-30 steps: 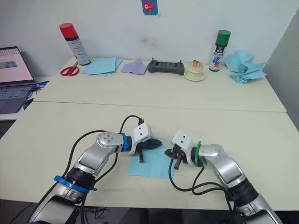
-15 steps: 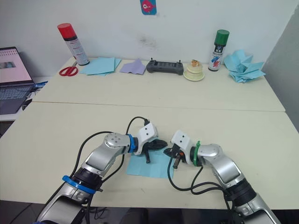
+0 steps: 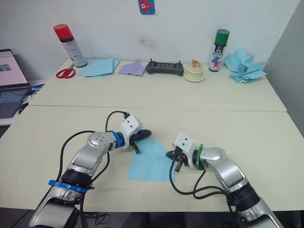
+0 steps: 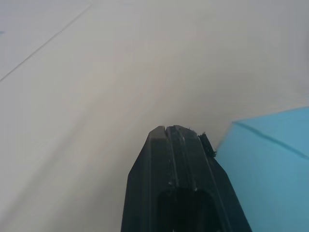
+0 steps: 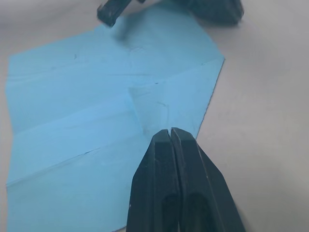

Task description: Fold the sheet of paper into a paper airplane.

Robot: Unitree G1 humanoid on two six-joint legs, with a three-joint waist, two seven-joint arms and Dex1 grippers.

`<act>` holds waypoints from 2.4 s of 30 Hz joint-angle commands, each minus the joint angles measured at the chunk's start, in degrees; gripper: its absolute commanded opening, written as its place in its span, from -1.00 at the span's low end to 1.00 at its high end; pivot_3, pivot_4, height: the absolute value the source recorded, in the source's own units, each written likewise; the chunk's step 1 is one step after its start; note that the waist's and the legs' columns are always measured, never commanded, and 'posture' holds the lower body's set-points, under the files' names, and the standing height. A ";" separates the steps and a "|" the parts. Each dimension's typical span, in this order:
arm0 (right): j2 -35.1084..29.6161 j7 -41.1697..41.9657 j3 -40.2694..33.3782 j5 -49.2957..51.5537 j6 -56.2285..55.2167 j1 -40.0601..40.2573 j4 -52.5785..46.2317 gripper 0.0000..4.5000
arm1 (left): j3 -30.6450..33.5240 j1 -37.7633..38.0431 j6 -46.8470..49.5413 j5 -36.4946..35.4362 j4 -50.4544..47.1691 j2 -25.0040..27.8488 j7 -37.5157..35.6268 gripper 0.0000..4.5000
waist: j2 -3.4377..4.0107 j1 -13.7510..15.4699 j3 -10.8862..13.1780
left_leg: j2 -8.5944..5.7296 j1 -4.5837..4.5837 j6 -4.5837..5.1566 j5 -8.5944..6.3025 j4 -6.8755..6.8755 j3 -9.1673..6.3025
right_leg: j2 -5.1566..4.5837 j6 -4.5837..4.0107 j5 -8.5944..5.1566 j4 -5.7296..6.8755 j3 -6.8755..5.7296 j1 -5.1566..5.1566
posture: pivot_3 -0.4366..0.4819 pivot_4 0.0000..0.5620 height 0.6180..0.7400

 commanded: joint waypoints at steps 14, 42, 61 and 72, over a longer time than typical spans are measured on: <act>1.51 0.34 0.85 -1.65 -0.86 -2.52 5.80 -1.00 | 19.22 14.88 27.45 -25.48 -23.50 3.83 1.30 0.15 | -0.21 -0.70 0.14 | 0.06 -0.06 -0.01 0.00 -0.03 -0.02 | 0.00 -0.04 -0.02 0.10 -0.01 -0.18 | -0.05 -0.47 1.00; 1.82 -0.91 0.28 -1.45 0.11 -1.55 4.86 -1.00 | 2.46 16.69 7.45 -8.42 -25.27 8.10 -1.13 -0.99 | -0.17 -0.53 0.18 | 0.04 -0.20 -0.02 -0.01 -0.06 0.08 | -0.01 -0.08 -0.04 0.07 0.08 -0.33 | -0.05 -0.47 1.00; 2.30 -0.74 0.41 -1.43 0.39 -2.40 5.68 -1.00 | 9.94 11.69 14.33 -15.79 -22.14 5.87 -0.55 -0.11 | -0.18 -0.54 0.20 | 0.04 -0.24 -0.01 -0.01 -0.06 0.06 | 0.00 -0.07 -0.04 0.10 0.05 -0.40 | -0.05 -0.47 1.00; 2.64 -0.96 0.11 -1.45 0.32 -2.63 6.25 -1.00 | 3.88 8.03 16.37 -13.31 -19.92 10.00 -6.28 -0.11 | -0.18 -0.66 0.20 | 0.04 -0.24 -0.01 -0.01 -0.07 0.08 | 0.01 -0.07 -0.04 0.12 0.07 -0.42 | -0.05 -0.47 1.00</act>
